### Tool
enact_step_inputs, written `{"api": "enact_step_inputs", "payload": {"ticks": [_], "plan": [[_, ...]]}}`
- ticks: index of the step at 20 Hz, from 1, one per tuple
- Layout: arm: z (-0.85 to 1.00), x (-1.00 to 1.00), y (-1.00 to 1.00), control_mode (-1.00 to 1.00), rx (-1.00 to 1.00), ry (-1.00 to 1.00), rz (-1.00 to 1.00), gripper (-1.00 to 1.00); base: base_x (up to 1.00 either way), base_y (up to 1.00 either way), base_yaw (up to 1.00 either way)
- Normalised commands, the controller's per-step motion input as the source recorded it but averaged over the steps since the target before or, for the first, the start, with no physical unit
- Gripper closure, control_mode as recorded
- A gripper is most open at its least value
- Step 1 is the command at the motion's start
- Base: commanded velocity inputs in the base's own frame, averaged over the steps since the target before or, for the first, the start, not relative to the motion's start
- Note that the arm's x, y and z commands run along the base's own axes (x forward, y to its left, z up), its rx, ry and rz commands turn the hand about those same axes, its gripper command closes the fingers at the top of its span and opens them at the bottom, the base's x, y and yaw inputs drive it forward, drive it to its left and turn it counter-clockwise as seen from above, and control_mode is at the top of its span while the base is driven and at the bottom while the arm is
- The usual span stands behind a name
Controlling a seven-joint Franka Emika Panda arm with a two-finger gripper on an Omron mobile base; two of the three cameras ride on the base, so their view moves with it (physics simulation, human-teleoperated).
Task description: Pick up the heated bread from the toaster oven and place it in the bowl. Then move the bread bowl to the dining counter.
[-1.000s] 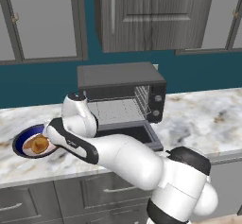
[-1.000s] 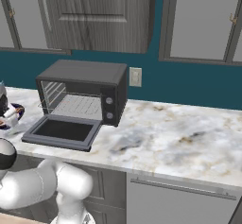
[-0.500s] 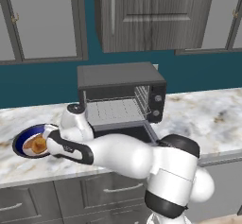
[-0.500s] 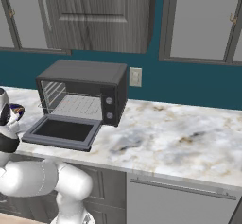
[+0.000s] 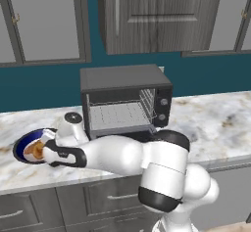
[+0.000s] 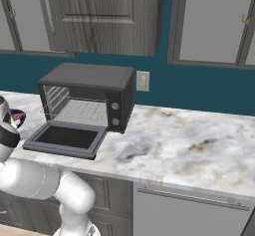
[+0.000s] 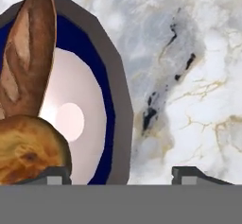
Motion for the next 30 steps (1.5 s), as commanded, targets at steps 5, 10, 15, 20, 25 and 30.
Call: {"api": "enact_step_inputs", "payload": {"ticks": [5, 10, 15, 20, 25, 30], "plan": [[-0.23, 0.44, 0.25, -1.0, 0.03, -0.03, -0.08, 1.0, 0.0, 0.0, 0.0], [-0.04, 0.1, 0.13, -1.0, 0.0, 0.0, -0.03, 1.0, 0.0, 0.0, 0.0], [0.04, -0.66, -0.37, -1.0, 0.01, -0.01, -0.03, 1.0, 0.0, 0.0, 0.0], [0.48, -0.98, -0.84, -1.0, 0.11, -0.22, -0.09, 1.0, 0.0, 0.0, 0.0], [0.83, -0.86, -0.71, -1.0, 0.15, -0.28, -0.17, 1.0, 0.0, 0.0, 0.0], [1.0, -0.82, -0.71, -1.0, 0.12, -0.08, -0.23, 1.0, 0.0, 0.0, 0.0]]}}
